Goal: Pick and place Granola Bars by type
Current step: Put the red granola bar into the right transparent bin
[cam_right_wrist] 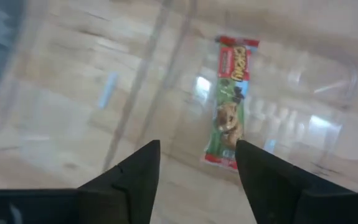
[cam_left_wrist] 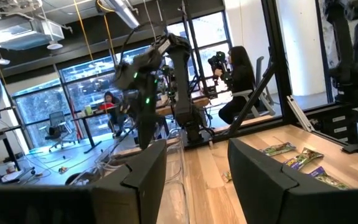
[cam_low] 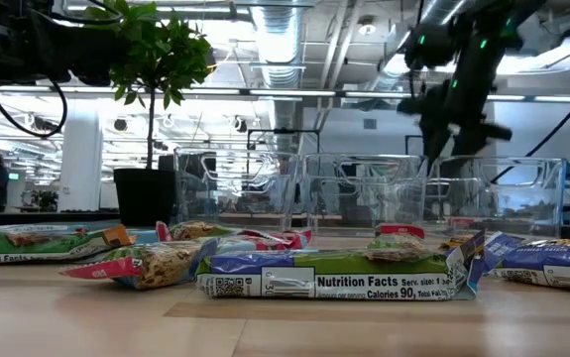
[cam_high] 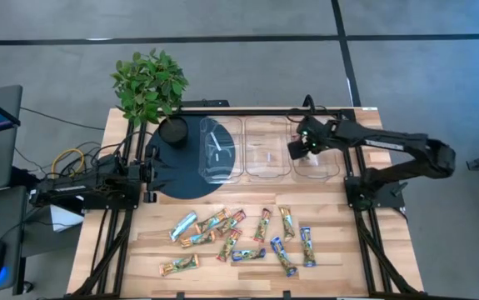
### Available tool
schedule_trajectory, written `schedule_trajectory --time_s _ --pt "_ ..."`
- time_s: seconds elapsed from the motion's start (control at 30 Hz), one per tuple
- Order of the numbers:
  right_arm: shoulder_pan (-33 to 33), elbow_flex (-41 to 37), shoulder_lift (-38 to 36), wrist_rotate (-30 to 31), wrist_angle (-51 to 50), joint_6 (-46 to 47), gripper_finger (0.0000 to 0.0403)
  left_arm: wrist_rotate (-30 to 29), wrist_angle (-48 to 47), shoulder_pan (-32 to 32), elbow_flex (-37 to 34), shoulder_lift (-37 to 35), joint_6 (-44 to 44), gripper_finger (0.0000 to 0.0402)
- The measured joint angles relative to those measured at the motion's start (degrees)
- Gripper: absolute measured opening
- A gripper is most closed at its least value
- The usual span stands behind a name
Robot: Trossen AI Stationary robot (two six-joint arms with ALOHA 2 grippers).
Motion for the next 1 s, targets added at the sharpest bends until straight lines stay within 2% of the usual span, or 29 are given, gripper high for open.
schedule_trajectory --time_s 0.23,0.43,0.53,0.73,0.83,1.0 --pt "12.0 3.7 -9.8 5.1 -3.3 -0.2 0.0175 0.0 0.0 0.0 0.0 0.0 0.0 0.0167" --pt "27.3 3.7 -10.6 5.1 -1.4 -2.3 0.0163 0.0 0.0 0.0 0.0 0.0 0.0 0.0167" --pt "34.8 3.7 -7.8 5.2 -0.5 -3.6 0.0159 0.0 0.0 0.0 0.0 0.0 0.0 0.0167" --pt "46.5 3.7 2.1 6.5 8.7 -7.2 0.0153 0.0 0.2 0.0 0.0 0.0 0.0 0.0167" --pt "49.8 3.7 7.7 6.5 14.2 -11.5 0.0149 0.0 0.3 0.0 0.0 0.0 0.0 0.0167" --pt "51.4 3.7 16.3 6.5 22.7 -17.8 0.0142 -0.1 0.5 0.0 0.0 0.0 0.0 0.0167"
